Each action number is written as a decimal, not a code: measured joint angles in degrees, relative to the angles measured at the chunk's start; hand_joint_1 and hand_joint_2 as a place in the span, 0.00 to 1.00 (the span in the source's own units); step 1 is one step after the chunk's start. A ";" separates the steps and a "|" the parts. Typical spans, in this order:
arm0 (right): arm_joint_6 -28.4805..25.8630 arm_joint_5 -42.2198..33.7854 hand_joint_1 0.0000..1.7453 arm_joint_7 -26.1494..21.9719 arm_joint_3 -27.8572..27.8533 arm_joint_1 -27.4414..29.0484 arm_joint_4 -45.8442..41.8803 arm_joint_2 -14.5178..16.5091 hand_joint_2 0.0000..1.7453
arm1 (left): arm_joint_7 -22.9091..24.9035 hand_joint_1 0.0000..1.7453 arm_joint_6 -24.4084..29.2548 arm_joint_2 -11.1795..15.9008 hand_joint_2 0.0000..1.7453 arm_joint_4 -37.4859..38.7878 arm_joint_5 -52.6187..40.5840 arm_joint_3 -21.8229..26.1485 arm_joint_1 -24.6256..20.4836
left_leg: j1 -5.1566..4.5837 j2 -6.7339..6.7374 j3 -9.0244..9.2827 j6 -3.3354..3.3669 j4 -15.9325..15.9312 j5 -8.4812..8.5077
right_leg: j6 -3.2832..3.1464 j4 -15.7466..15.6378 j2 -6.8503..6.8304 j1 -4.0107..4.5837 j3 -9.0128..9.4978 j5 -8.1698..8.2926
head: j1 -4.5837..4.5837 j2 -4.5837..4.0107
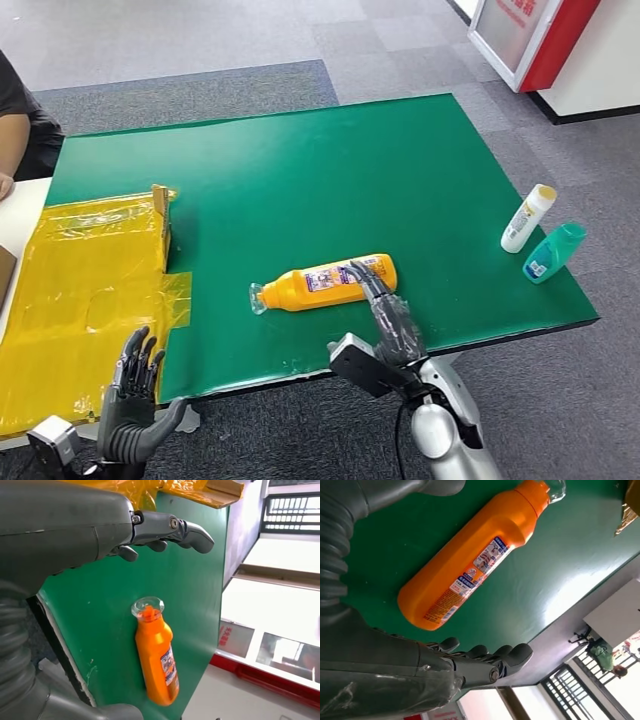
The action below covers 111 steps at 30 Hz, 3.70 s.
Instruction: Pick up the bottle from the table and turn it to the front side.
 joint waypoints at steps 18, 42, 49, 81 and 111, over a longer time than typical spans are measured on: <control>11.28 9.21 0.00 12.07 6.36 -30.00 30.96 -11.30 1.00 | -2.30 0.00 2.14 3.56 1.00 6.05 2.74 -3.58 -4.86 | -0.01 -0.02 -0.03 0.04 0.01 0.34 | 0.05 0.00 -0.05 -0.02 0.01 0.33 | 0.01 0.00; 15.27 10.83 1.00 10.72 13.03 -43.89 58.07 -11.68 1.00 | -3.42 0.00 3.04 6.27 1.00 10.72 4.21 -5.99 -7.45 | -0.01 -0.03 0.02 0.03 0.01 0.33 | 0.05 0.00 -0.04 -0.01 0.02 0.33 | -0.01 0.00; 15.28 10.68 1.00 10.64 13.11 -44.29 58.78 -11.68 1.00 | -3.42 0.00 3.04 6.51 1.00 11.21 4.28 -5.99 -7.53 | -0.01 -0.03 0.04 0.03 0.01 0.33 | 0.05 0.00 -0.04 -0.01 0.04 0.33 | 0.00 0.00; 4.56 -20.93 1.00 -6.97 4.48 -11.06 13.00 3.13 1.00 | 15.33 0.00 0.17 2.89 1.00 -0.53 16.26 -1.63 -8.60 | 0.01 -0.17 -0.07 -0.05 0.00 0.22 | -0.03 0.01 -0.21 0.05 -0.04 0.09 | -0.01 0.00; -6.82 -4.24 1.00 -8.49 12.69 -17.68 32.17 4.96 1.00 | 21.78 0.75 -0.62 21.92 1.00 -0.25 26.88 -28.99 -22.71 | 0.02 -0.16 -0.07 -0.10 0.00 0.27 | -0.06 0.04 -0.21 0.06 -0.05 0.15 | -0.01 0.00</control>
